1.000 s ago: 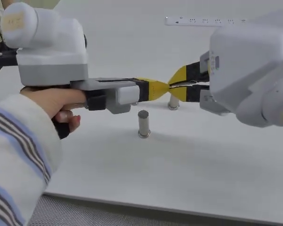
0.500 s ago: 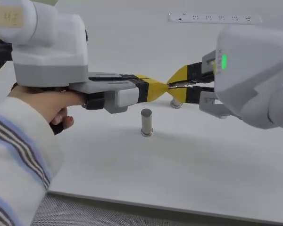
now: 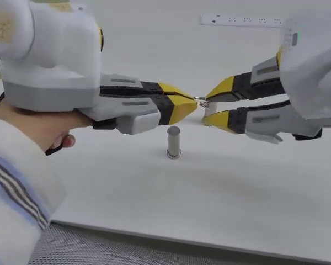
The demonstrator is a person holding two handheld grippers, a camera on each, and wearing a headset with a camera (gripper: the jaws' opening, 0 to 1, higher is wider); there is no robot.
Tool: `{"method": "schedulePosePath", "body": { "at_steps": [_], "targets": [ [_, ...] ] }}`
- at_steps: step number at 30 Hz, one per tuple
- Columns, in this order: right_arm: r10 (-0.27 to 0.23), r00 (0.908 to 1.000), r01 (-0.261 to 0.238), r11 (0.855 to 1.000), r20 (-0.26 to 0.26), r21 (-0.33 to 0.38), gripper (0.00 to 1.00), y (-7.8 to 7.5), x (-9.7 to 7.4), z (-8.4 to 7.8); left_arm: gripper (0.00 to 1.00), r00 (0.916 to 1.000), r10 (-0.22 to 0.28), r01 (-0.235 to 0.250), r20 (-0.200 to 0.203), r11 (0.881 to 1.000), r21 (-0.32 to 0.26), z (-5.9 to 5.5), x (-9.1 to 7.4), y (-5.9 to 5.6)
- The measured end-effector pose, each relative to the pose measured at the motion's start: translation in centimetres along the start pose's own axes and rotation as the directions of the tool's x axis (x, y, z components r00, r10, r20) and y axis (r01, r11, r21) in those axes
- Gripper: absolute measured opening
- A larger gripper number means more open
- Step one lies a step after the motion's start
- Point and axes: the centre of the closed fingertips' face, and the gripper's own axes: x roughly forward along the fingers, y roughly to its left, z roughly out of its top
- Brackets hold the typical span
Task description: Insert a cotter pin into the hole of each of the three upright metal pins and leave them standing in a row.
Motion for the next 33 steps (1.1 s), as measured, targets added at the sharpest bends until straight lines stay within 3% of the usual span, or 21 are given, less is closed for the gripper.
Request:
{"method": "schedulePosePath", "body": {
  "at_steps": [8, 16, 21, 27, 33],
  "targets": [
    [0.035, 0.9980, -0.040, 0.996, 0.052, 0.082, 0.11, 0.6, 0.0, 0.5, 0.00, 0.9992, -0.041, 0.041, -0.002, 0.997, 0.061, 0.2, 0.0, -0.9],
    [0.053, 0.9971, -0.058, 0.994, 0.054, 0.097, 0.04, 0.9, 0.0, 0.2, 0.00, 0.9962, -0.083, 0.086, -0.028, 0.987, 0.139, 0.1, 0.8, -2.2],
    [0.072, 0.9959, -0.077, 0.992, 0.054, 0.099, 0.00, 1.5, 0.0, -0.2, 0.00, 0.9944, -0.093, 0.100, -0.049, 0.979, 0.175, -0.3, 0.9, -2.4],
    [0.057, 0.9966, -0.063, 0.993, 0.060, 0.104, 0.00, 1.5, -0.2, -0.1, 0.00, 0.9919, -0.093, 0.109, -0.087, 0.972, 0.210, -1.1, 1.0, -2.0],
    [0.066, 0.9966, -0.070, 0.993, 0.048, 0.092, 0.00, 1.7, -0.3, -0.2, 0.00, 0.9889, -0.115, 0.133, -0.094, 0.967, 0.217, -1.2, 1.1, -2.0]
  ]
}}
